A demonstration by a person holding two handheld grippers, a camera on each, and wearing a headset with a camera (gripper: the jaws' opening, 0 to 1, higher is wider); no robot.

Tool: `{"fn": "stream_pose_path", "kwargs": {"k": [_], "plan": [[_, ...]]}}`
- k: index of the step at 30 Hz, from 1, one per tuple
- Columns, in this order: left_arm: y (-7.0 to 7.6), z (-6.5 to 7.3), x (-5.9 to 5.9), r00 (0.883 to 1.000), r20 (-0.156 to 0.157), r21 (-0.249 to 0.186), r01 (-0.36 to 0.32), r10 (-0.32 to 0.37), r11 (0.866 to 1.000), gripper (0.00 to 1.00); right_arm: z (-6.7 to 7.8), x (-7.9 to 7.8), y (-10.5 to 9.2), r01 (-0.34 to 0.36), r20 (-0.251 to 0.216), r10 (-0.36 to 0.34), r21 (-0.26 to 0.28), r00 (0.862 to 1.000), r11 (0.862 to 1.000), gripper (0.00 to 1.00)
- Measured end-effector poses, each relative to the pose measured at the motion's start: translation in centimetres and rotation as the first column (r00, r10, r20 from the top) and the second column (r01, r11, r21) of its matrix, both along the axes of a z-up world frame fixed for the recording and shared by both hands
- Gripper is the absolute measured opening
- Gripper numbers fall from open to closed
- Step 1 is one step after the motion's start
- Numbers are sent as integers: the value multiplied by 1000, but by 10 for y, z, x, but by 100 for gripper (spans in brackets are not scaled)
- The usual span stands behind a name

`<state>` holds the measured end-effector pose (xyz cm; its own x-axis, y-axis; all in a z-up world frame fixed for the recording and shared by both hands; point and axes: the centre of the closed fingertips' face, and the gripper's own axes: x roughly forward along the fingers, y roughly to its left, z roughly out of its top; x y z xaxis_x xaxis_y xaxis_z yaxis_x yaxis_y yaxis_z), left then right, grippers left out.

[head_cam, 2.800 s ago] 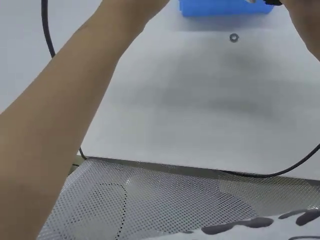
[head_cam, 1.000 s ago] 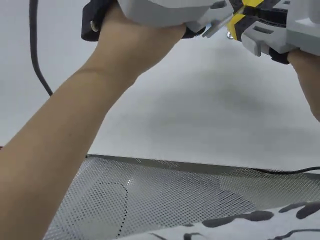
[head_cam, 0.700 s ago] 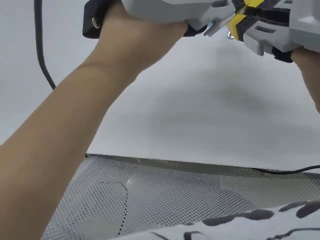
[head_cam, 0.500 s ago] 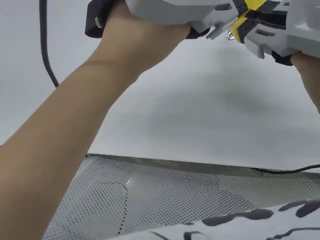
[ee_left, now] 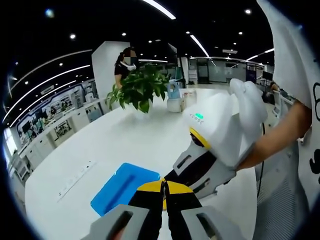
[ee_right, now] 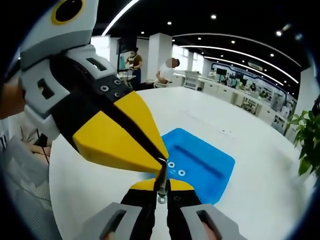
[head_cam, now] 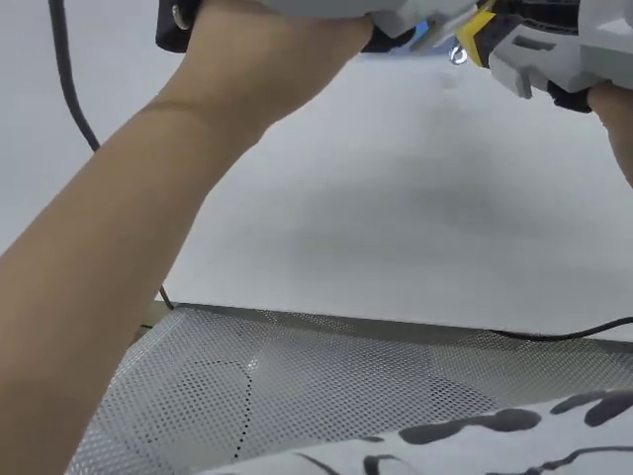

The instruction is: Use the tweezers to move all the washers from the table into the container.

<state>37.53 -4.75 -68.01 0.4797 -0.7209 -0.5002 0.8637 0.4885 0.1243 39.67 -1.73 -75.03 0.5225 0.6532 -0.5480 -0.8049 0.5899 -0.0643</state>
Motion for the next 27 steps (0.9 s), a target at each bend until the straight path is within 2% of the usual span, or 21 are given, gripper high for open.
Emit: {"fn": "stream_pose_path", "kwargs": {"k": [3, 6, 14, 19, 22, 27], "plan": [[-1, 9, 4, 1000, 20, -15, -3, 3, 1000, 0, 12, 7, 0, 3, 27, -3, 6, 1000, 1000, 3], [-4, 16, 10, 998, 59, -8, 5, -4, 1000, 0, 19, 14, 0, 5, 46, -6, 11, 999, 1000, 3], [-3, 26, 26, 996, 90, -35, -21, 24, 999, 0, 31, 32, 0, 23, 87, -25, 29, 996, 999, 3], [-2, 20, 36, 995, 89, -33, -46, 49, 998, 0, 25, 41, 3, 24, 99, -26, 12, 995, 1000, 3], [-3, 11, 41, 994, 87, -26, -60, 62, 998, 0, 17, 48, 2, 30, 101, -29, -9, 994, 1000, 3], [-2, -1, 46, 995, 73, -8, -72, 72, 997, 0, 4, 52, 1, 35, 83, -33, -27, 996, 999, 3]]}}
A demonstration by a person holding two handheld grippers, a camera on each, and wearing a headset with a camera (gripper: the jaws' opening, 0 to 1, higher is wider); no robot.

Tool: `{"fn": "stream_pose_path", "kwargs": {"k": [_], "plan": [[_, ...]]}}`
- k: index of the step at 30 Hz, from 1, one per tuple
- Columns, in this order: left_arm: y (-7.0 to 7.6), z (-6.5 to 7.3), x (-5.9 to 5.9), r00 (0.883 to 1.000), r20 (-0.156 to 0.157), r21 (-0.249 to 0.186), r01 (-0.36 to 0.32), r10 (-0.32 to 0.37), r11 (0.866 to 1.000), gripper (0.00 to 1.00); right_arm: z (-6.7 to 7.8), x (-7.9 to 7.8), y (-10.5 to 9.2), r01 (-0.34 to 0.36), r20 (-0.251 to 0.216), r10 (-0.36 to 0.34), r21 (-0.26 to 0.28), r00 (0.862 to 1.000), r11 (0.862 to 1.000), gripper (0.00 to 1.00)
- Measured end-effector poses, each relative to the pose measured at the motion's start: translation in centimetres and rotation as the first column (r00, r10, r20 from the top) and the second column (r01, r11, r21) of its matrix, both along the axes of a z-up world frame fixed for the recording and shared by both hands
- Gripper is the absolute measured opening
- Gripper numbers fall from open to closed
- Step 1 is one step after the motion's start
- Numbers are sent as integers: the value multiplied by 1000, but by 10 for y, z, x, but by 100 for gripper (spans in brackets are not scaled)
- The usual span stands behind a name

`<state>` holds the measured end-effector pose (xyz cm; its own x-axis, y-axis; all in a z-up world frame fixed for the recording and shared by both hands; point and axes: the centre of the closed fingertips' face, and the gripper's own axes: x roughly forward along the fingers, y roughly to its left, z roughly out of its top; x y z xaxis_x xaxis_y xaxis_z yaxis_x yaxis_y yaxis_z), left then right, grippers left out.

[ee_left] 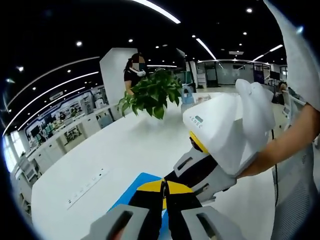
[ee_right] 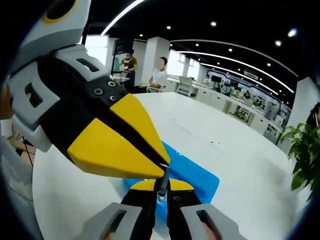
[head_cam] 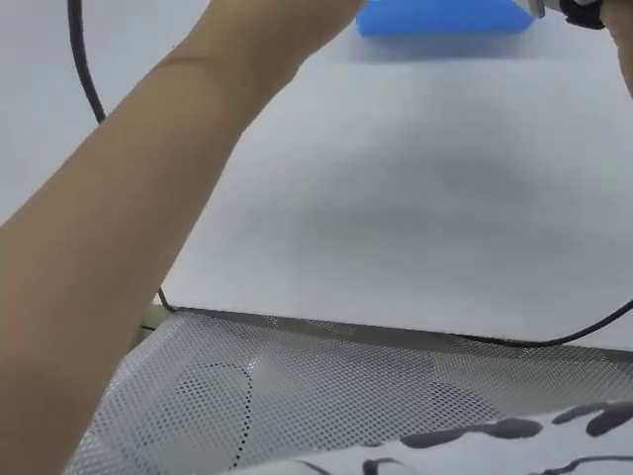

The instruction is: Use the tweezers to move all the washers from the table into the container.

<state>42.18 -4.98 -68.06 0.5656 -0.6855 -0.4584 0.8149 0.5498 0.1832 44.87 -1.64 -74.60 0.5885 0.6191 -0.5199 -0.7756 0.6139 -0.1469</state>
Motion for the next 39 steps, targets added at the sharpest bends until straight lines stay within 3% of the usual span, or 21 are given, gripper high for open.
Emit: {"fn": "stream_pose_path", "kwargs": {"k": [10, 17, 23, 27, 31, 34, 37, 39], "plan": [[5, -20, 18, 999, -39, -8, -38, 38, 999, 0, -21, 14, 3, 18, -67, -17, 13, 998, 1000, 3], [5, -28, 22, 997, -56, 0, -45, 45, 999, 0, -32, 17, 3, 35, -101, -35, 3, 994, 999, 3], [6, -17, 18, 999, -40, -6, -37, 36, 999, 0, -20, 14, 2, 41, -87, -38, 29, 995, 999, 3], [8, -3, 10, 1000, -22, -16, -20, 20, 1000, 0, -5, 8, 3, 33, -66, -29, 58, 997, 998, 4], [6, 10, -9, 1000, -14, -40, 5, -5, 999, 0, 10, -7, 2, 29, -57, -25, 72, 998, 997, 5], [5, 22, -24, 1000, 0, -46, 28, -28, 999, 0, 23, -20, 1, 19, -17, -18, 62, 1000, 998, 5], [3, 31, -43, 998, 9, -46, 64, -63, 997, 0, 33, -40, -1, -7, 21, 6, 27, 1000, 1000, 5], [2, 31, -56, 995, 7, -32, 101, -101, 994, 0, 31, -56, -5, -43, 29, 44, -35, 999, 998, 5]]}}
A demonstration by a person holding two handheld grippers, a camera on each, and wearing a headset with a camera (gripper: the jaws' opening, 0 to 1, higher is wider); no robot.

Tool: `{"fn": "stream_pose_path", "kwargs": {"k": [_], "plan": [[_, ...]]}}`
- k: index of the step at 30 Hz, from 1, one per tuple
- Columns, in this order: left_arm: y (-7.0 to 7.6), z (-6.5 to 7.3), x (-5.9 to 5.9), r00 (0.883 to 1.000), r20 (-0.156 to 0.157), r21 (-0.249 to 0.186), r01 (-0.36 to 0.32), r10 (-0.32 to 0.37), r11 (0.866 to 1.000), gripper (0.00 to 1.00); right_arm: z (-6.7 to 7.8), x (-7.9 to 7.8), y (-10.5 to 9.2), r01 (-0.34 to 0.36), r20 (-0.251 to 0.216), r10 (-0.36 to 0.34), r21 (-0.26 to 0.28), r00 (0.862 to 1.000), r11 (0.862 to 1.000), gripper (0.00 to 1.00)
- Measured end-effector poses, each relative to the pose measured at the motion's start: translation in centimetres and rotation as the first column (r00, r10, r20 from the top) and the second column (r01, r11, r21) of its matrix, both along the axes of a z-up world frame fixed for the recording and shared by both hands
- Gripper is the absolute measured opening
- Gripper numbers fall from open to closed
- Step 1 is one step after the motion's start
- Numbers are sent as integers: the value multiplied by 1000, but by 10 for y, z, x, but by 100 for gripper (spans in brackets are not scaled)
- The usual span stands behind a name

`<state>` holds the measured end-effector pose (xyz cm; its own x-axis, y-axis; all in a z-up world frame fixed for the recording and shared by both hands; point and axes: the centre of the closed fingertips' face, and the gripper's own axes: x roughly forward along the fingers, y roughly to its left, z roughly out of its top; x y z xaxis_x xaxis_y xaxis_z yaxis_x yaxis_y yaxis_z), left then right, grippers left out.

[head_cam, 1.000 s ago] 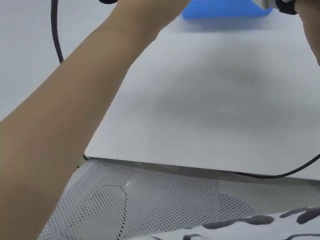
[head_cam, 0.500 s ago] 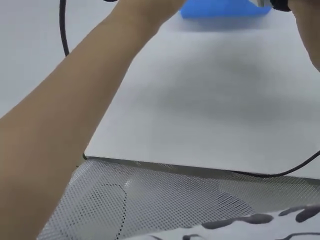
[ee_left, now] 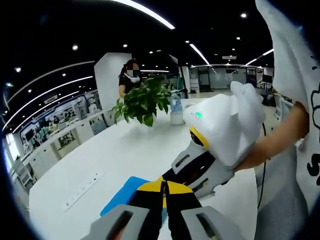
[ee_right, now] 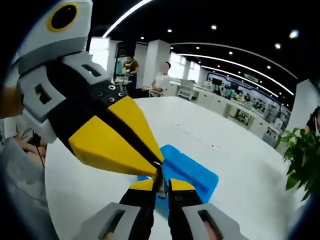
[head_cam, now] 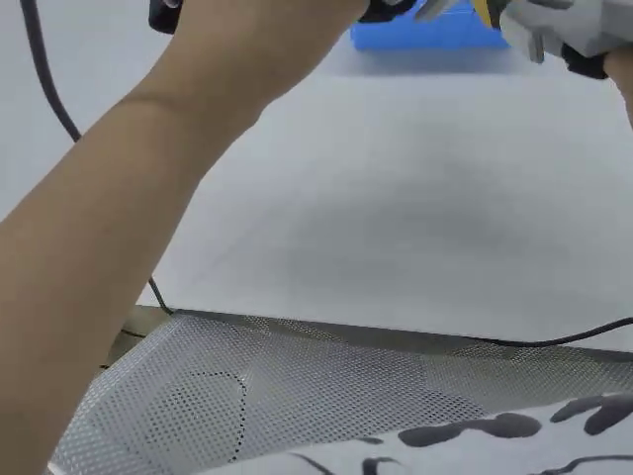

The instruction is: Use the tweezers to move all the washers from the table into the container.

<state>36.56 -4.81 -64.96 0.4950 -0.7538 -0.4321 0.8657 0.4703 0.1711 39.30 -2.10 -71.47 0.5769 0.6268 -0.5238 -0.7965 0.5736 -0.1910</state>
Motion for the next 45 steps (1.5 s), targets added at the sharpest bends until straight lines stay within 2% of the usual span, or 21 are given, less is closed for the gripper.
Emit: {"fn": "stream_pose_path", "kwargs": {"k": [1, 2, 6, 10, 13, 15, 17, 20, 22, 25, 26, 28, 32, 33, 35, 36, 38, 39, 43, 44, 45], "plan": [[0, -1, -5, 1000, -6, 2, 14, -14, 1000, 0, -1, -6, -1, -18, 4, 18, -19, 1000, 1000, 5], [-2, -4, -13, 999, -27, 2, 45, -45, 999, 0, -5, -16, -2, -37, -5, 37, -48, 999, 998, 5], [-3, -20, -36, 991, -89, 15, 105, -103, 994, 0, -16, -41, -8, -45, -67, 42, -48, 997, 998, 6], [-5, -38, -55, 981, -118, 63, 161, -153, 985, 0, -30, -58, -18, -31, -92, 23, -86, 996, 996, 7], [-5, -52, -66, 969, -136, 106, 219, -204, 970, 0, -42, -69, -22, -37, -106, 24, -119, 994, 992, 8], [-5, -60, -68, 966, -142, 118, 232, -215, 966, 0, -51, -74, -24, -46, -105, 30, -151, 994, 988, 9], [-3, -75, -69, 964, -156, 144, 239, -217, 960, 0, -60, -75, -25, -51, -97, 33, -186, 995, 981, 9], [6, -95, -69, 963, -165, 224, 248, -214, 943, 0, -74, -74, -23, -69, -91, 49, -231, 995, 971, 10], [7, -101, -67, 964, -160, 234, 245, -212, 941, 0, -78, -72, -20, -71, -84, 52, -240, 995, 968, 10], [14, -109, -64, 964, -179, 248, 236, -195, 939, 0, -82, -72, -18, -75, -79, 57, -252, 995, 965, 10], [15, -112, -64, 964, -180, 255, 237, -195, 938, 0, -82, -73, -17, -83, -79, 64, -251, 995, 964, 10], [23, -120, -63, 962, -187, 303, 251, -200, 920, 0, -81, -75, -17, -86, -80, 68, -251, 994, 964, 10], [33, -137, -61, 951, -229, 345, 280, -209, 896, 0, -70, -83, -23, -86, -97, 66, -222, 993, 971, 16], [36, -141, -60, 949, -235, 361, 285, -209, 888, 0, -68, -86, -23, -79, -112, 58, -197, 992, 977, 18], [43, -151, -57, 948, -248, 393, 287, -200, 874, 0, -66, -95, -27, -40, -180, 17, -125, 983, 991, 24], [46, -156, -56, 947, -255, 407, 287, -194, 867, 0, -67, -102, -27, -14, -239, -4, -72, 971, 997, 26], [54, -168, -54, 944, -272, 456, 296, -185, 839, 0, -68, -109, -30, 32, -287, -36, -20, 957, 999, 31], [56, -172, -53, 948, -256, 476, 293, -188, 829, 0, -68, -111, -33, 43, -299, -43, -7, 953, 999, 32], [65, -182, -59, 941, -292, 488, 298, -168, 821, 0, -63, -115, -46, 87, -279, -86, -9, 956, 996, 31], [62, -184, -56, 945, -294, 465, 274, -145, 842, 0, -62, -115, -50, 101, -278, -98, -6, 955, 995, 31], [59, -183, -54, 946, -289, 450, 272, -149, 851, 0, -61, -115, -52, 110, -276, -106, -1, 955, 994, 31]]}}
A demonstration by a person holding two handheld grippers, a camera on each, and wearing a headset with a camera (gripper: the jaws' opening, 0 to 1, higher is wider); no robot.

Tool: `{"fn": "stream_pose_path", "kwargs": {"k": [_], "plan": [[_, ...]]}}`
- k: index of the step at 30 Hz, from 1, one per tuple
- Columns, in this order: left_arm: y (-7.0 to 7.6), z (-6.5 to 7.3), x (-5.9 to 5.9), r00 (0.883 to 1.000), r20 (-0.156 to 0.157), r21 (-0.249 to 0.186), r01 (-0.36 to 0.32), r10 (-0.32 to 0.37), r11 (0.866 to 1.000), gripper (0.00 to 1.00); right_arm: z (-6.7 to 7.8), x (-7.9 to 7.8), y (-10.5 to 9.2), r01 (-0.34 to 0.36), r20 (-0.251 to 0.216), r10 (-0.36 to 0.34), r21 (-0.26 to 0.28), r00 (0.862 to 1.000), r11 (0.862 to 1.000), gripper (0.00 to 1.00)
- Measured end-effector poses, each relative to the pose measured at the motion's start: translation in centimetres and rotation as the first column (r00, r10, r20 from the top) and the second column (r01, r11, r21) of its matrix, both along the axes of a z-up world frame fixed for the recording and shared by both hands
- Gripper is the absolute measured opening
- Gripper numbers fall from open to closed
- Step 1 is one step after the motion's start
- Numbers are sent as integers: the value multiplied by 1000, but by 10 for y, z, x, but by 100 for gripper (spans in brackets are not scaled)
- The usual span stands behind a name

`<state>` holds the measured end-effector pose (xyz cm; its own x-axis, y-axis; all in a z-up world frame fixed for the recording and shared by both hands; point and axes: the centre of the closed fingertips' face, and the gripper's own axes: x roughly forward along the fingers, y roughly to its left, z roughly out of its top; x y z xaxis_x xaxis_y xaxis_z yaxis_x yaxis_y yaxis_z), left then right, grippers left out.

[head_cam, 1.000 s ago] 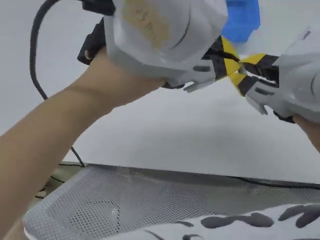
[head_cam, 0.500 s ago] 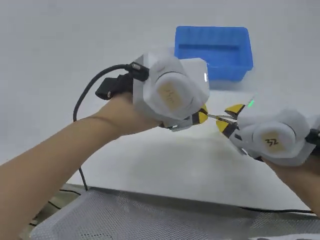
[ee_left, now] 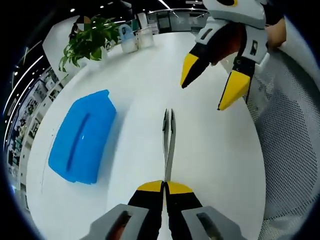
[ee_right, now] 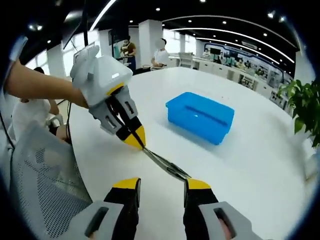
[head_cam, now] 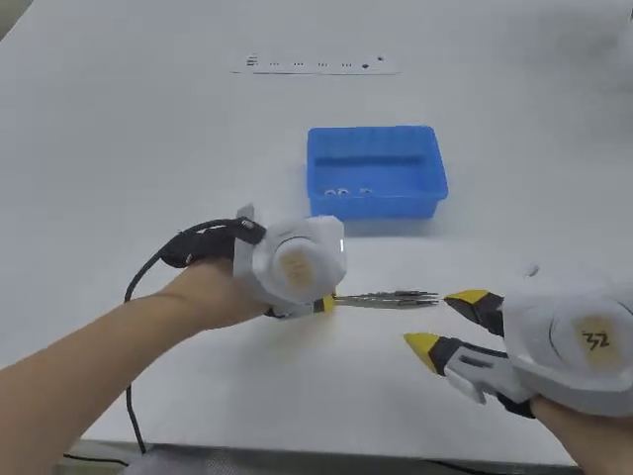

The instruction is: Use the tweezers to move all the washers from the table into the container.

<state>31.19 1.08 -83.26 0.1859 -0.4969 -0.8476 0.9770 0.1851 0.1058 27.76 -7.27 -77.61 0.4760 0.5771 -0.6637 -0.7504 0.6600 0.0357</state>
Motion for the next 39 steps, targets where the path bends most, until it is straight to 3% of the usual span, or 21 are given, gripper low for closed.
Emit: {"fn": "stream_pose_path", "kwargs": {"k": [7, 9, 11, 12, 13, 15, 16, 18, 19, 20, 21, 22, 23, 25, 30, 33, 36, 39], "plan": [[4, 1, 3, 994, -23, -7, -107, 107, 994, 1, 0, 2, -7, 40, -7, -40, 23, 999, 999, 33], [6, 2, -1, 983, -78, -23, -170, 168, 985, 11, -1, 5, -9, 51, -4, -51, 24, 999, 998, 33], [12, 4, 3, 968, -74, -30, -244, 241, 969, 19, 0, 8, -13, 70, -8, -70, 36, 998, 997, 34], [14, 9, 6, 956, -68, -58, -290, 286, 955, 22, 1, 9, -14, 77, -9, -77, 43, 997, 996, 35], [16, 12, 9, 941, -69, -85, -336, 331, 938, 25, 3, 12, -15, 91, -11, -90, 57, 996, 994, 35], [21, 23, 12, 900, -91, -149, -436, 427, 887, 34, 7, 15, -17, 99, -11, -98, 71, 995, 993, 37], [25, 31, 13, 872, -101, -183, -489, 478, 853, 38, 9, 17, -18, 102, -7, -102, 73, 995, 992, 39], [31, 44, 15, 830, -103, -239, -556, 548, 796, 46, 13, 19, -19, 105, -1, -105, 79, 994, 991, 41], [34, 54, 16, 794, -124, -283, -603, 595, 746, 53, 17, 20, -20, 106, 3, -107, 86, 994, 991, 42], [37, 60, 15, 774, -136, -310, -627, 619, 715, 59, 20, 22, -21, 110, 10, -111, 93, 994, 990, 43], [40, 69, 16, 735, -160, -353, -666, 659, 657, 64, 24, 23, -22, 114, 20, -117, 104, 993, 988, 44], [44, 75, 14, 705, -172, -376, -692, 688, 616, 70, 26, 24, -22, 119, 19, -122, 112, 992, 987, 47], [51, 79, 13, 654, -191, -383, -736, 732, 558, 74, 28, 25, -24, 126, 15, -129, 118, 992, 985, 50], [61, 90, 8, 610, -186, -419, -759, 771, 499, 82, 32, 24, -26, 133, 21, -137, 124, 990, 983, 53], [78, 108, -11, 561, -166, -444, -777, 811, 446, 89, 50, 25, -36, 175, 44, -184, 167, 982, 970, 62], [86, 115, -16, 533, -171, -462, -786, 828, 411, 93, 68, 29, -42, 234, 27, -251, 276, 968, 932, 70], [88, 122, -16, 510, -180, -488, -789, 841, 374, 95, 74, 30, -51, 283, 13, -303, 327, 953, 902, 79], [86, 123, -19, 507, -176, -489, -789, 844, 372, 99, 75, 26, -54, 295, -1, -313, 331, 950, 896, 81]]}}
